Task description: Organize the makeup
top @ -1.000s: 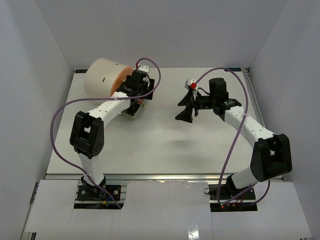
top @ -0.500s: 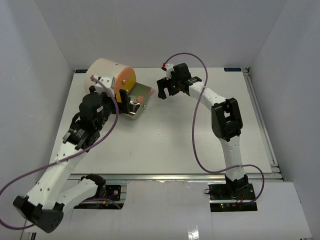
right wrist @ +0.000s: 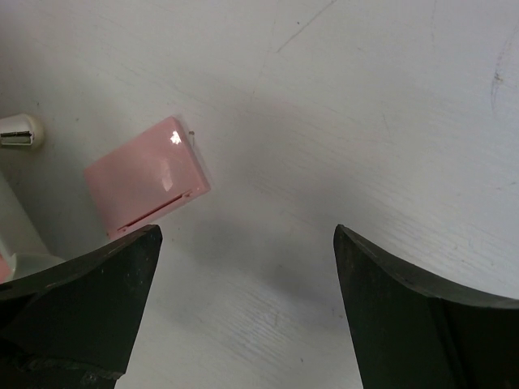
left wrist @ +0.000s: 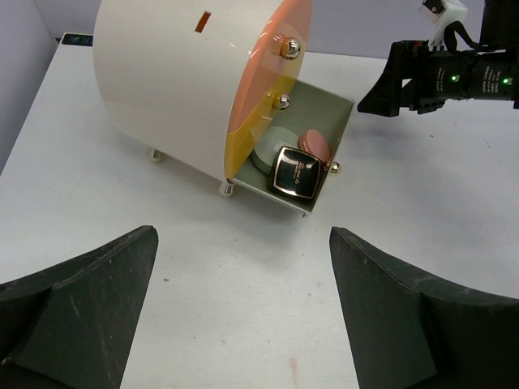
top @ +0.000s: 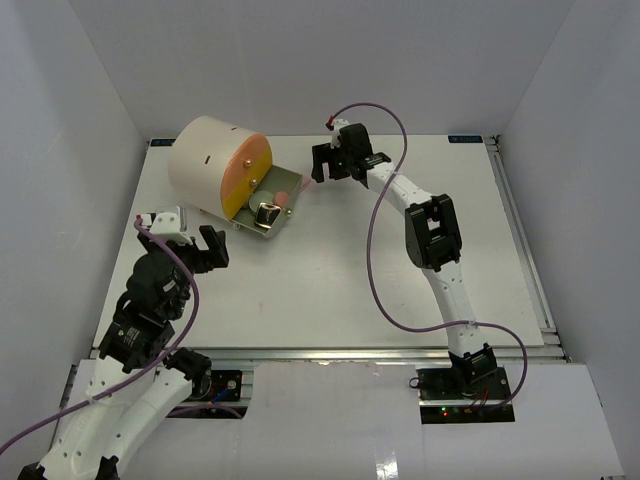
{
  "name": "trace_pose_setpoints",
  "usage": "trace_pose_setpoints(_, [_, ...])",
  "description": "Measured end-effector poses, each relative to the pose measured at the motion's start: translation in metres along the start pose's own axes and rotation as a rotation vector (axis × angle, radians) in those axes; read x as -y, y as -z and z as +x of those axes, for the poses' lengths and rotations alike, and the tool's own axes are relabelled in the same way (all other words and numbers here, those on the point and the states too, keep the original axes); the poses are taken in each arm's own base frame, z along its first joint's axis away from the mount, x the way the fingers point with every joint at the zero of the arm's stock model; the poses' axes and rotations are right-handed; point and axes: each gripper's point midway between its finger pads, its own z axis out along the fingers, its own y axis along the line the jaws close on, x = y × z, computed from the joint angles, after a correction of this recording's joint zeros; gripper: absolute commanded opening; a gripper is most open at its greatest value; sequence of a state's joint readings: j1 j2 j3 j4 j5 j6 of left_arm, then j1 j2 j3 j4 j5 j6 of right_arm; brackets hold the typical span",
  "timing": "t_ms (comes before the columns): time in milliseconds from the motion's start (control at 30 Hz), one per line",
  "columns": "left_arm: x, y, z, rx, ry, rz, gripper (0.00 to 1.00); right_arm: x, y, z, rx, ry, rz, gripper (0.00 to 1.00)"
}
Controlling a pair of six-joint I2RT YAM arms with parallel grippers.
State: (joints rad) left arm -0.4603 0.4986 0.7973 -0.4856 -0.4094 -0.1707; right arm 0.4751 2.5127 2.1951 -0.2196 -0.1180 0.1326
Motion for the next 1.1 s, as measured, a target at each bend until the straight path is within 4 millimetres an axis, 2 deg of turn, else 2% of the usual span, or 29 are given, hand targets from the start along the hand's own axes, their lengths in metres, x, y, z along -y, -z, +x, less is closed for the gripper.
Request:
trace_pose_setpoints(100, [-0.002, 0.001, 0.003, -0.003, 0.013, -0.012, 0.98, 0.0, -0.008, 0.007, -0.004, 0.0, 0.002, 0.91])
trace_pose_setpoints(200, [-0.004, 0.001, 0.004, -0.006, 0.02, -0.022, 0.98, 0.001, -0.009, 0.016, -0.017, -0.012, 0.005, 0.87])
trace_pose_setpoints(233, [-0.004, 0.001, 0.004, -0.007, 0.021, -0.024, 0.98, 0.001, -0.008, 0.02, -0.022, -0.016, 0.005, 0.83])
trace_pose_setpoints(333, [-0.005, 0.0, 0.006, -0.009, 0.022, -0.029, 0.98, 0.001, 0.003, 0.043, -0.052, -0.018, 0.001, 0.61])
trace_pose_setpoints(433, [-0.005, -0.001, 0.011, -0.019, 0.017, -0.031, 0.98, -0.005, 0.014, 0.049, -0.068, -0.009, -0.033, 0.49])
trace_pose_setpoints(667, [-0.007, 0.002, 0.009, -0.004, 0.024, -0.03, 0.98, -0.032, 0.03, 0.056, -0.09, 0.002, -0.14, 0.48])
trace_pose_setpoints(833, [-0.007, 0.003, 0.01, -0.003, 0.026, -0.029, 0.98, -0.064, 0.031, 0.062, -0.104, 0.036, -0.198, 0.49])
trace_pose_setpoints(967, [-0.007, 0.003, 0.01, -0.003, 0.026, -0.03, 0.98, -0.091, 0.029, 0.052, -0.087, 0.067, -0.241, 0.51])
trace_pose_setpoints(1100, [-0.007, 0.003, 0.01, -0.002, 0.026, -0.03, 0.98, -0.112, 0.023, 0.028, -0.034, 0.103, -0.278, 0.52])
